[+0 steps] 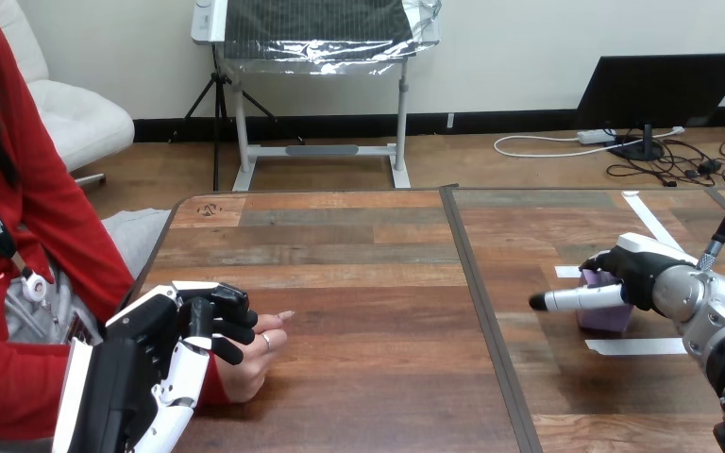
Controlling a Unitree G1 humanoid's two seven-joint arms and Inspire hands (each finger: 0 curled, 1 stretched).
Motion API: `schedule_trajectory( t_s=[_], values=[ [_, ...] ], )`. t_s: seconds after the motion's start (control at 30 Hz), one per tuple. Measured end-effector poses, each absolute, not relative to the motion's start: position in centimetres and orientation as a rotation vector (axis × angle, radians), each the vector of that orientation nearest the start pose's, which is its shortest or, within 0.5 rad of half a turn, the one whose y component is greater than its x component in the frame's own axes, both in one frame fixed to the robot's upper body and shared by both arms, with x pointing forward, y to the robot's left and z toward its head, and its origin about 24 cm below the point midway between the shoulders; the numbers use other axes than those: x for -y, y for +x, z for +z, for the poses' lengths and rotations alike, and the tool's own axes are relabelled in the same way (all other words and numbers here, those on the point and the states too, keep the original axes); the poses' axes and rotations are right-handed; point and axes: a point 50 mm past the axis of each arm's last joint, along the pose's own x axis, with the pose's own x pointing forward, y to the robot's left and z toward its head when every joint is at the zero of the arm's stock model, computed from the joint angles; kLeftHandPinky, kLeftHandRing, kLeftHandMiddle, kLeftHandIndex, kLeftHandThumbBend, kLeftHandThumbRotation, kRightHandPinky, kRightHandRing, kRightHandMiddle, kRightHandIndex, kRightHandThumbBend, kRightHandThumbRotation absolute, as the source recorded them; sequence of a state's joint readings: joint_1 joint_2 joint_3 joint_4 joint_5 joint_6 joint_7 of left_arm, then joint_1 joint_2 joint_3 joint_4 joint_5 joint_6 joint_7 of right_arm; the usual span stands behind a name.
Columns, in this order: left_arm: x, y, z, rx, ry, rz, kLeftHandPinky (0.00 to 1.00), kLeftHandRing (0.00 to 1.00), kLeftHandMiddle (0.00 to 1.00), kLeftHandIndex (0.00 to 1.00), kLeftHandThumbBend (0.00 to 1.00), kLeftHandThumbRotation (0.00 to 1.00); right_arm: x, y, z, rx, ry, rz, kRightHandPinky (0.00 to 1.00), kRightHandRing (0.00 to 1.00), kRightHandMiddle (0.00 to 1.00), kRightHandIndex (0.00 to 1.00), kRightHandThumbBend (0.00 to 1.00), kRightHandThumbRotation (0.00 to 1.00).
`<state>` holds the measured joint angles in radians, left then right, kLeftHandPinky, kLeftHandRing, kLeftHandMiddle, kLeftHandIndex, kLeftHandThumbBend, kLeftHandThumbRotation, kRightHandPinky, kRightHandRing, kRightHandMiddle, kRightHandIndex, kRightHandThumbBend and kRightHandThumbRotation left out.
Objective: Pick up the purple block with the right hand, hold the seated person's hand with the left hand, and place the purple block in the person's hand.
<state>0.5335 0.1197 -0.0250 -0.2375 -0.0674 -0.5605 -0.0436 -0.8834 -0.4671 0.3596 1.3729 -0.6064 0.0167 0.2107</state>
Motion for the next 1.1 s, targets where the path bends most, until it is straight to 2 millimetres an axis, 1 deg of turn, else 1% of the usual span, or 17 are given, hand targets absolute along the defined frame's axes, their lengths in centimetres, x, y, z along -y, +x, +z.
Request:
schedule_trajectory(
  t_s=[0.17, 0.47, 0.67, 0.73, 0.87, 0.93, 1.1],
  values=[
    [-18.22, 13.91, 5.08, 0.276, 0.08, 0.026, 0.42, 0.51, 0.54, 0.52, 0.07, 0.59, 26.28, 35.78, 3.65, -0.693, -1.214, 0.242, 0.78, 0.92, 0.93, 0.9, 0.77, 0.3],
    [-18.21, 13.91, 5.09, 0.276, 0.081, 0.025, 0.41, 0.51, 0.54, 0.52, 0.07, 0.59, 26.18, 35.87, 3.76, -0.695, -1.238, 0.257, 0.79, 0.93, 0.93, 0.9, 0.77, 0.25],
    [-18.22, 13.91, 5.12, 0.278, 0.08, 0.025, 0.41, 0.51, 0.54, 0.52, 0.1, 0.59, 26.1, 35.95, 3.85, -0.691, -1.254, 0.268, 0.8, 0.92, 0.92, 0.9, 0.74, 0.23],
    [-18.21, 13.91, 5.14, 0.279, 0.08, 0.025, 0.41, 0.51, 0.54, 0.52, 0.1, 0.59, 26.1, 35.95, 3.86, -0.69, -1.259, 0.27, 0.82, 0.92, 0.92, 0.9, 0.74, 0.22],
    [-18.2, 13.92, 5.19, 0.281, 0.08, 0.024, 0.41, 0.51, 0.54, 0.52, 0.1, 0.59, 26.13, 35.95, 3.88, -0.69, -1.26, 0.271, 0.92, 0.93, 0.92, 0.9, 0.77, 0.21],
    [-18.2, 13.92, 5.22, 0.282, 0.08, 0.024, 0.41, 0.51, 0.54, 0.52, 0.1, 0.59, 26.15, 35.95, 3.9, -0.69, -1.256, 0.27, 0.9, 0.92, 0.92, 0.9, 0.8, 0.18],
    [-18.19, 13.93, 5.25, 0.283, 0.083, 0.024, 0.41, 0.51, 0.53, 0.52, 0.09, 0.6, 26.22, 36.04, 4.11, -0.691, -1.25, 0.27, 0.82, 0.9, 0.91, 0.9, 0.83, 0.15]
  ],
)
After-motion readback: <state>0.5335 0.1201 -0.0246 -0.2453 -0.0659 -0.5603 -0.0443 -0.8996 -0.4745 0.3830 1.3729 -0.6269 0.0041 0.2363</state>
